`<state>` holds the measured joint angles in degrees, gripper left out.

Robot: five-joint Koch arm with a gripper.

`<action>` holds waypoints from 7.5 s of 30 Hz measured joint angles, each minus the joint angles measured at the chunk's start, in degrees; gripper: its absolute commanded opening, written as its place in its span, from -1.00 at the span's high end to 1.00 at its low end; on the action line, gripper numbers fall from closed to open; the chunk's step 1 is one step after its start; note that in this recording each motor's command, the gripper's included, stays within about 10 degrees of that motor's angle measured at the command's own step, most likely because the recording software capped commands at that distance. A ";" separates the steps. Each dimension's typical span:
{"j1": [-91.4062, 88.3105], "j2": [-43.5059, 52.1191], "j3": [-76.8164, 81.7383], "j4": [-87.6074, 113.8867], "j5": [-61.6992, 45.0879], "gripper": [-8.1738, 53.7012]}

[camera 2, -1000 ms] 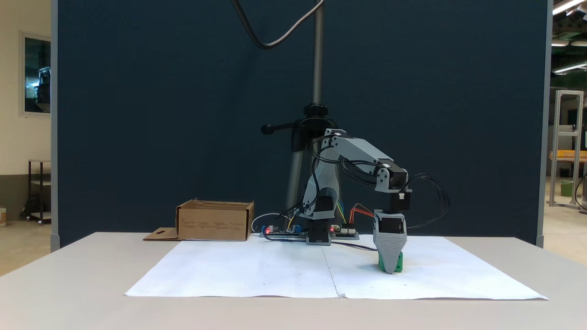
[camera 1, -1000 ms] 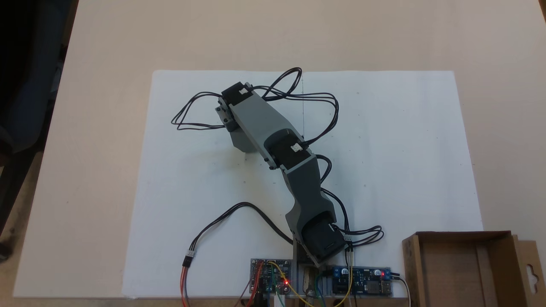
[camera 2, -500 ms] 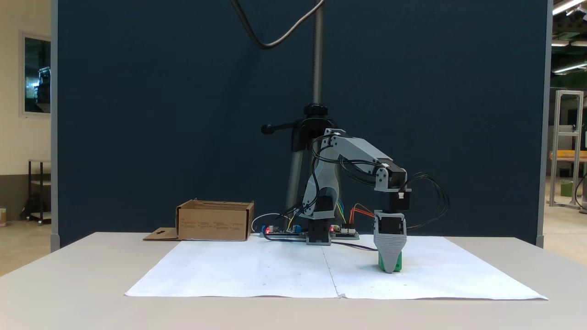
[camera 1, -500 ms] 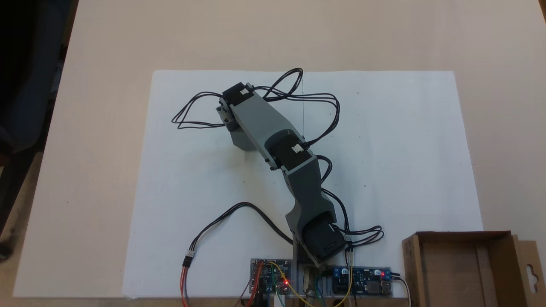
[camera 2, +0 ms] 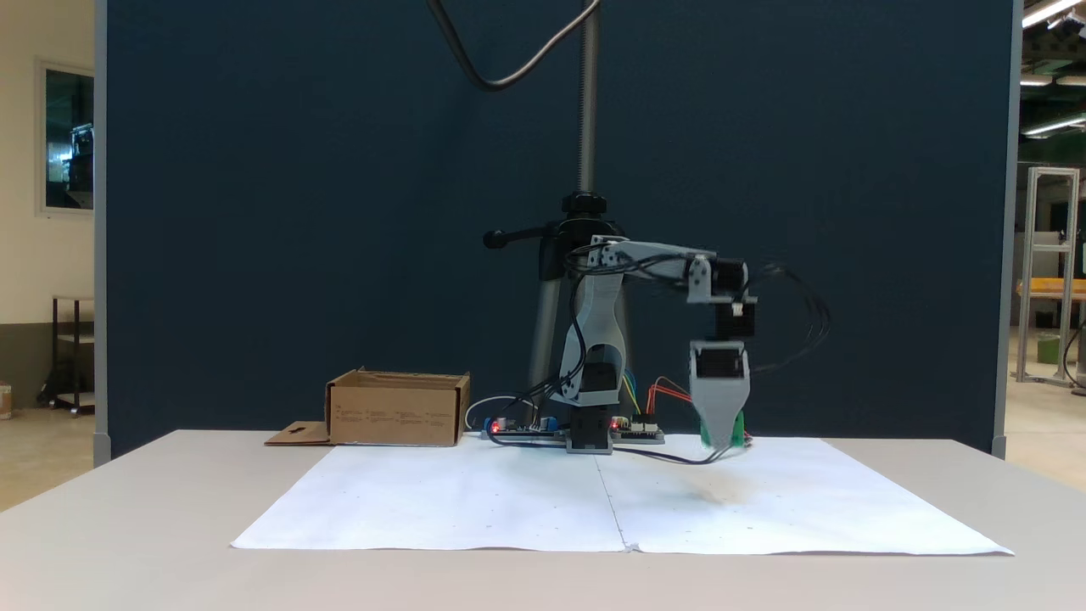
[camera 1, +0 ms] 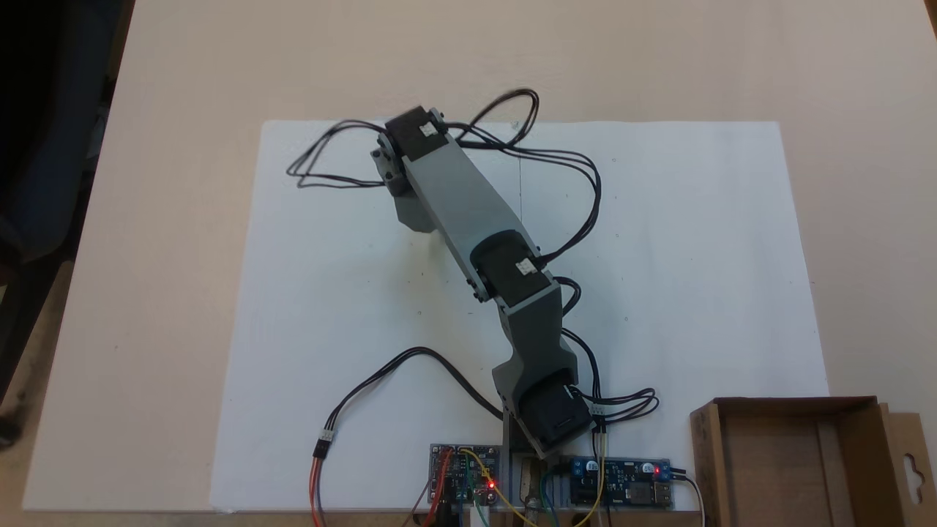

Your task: Grasp a green dice and put it in the bin.

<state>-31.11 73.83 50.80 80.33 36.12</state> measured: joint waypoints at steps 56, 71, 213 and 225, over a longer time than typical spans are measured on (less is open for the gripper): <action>86.57 -0.09 -25.31 6.50 -44.91 0.36; 122.34 0.00 -25.31 7.21 -54.23 0.36; 31.11 55.46 87.28 -98.09 -37.35 -0.66; 31.46 55.46 100.55 -114.43 -38.23 -0.66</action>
<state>0.35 129.29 151.35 -34.10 -2.11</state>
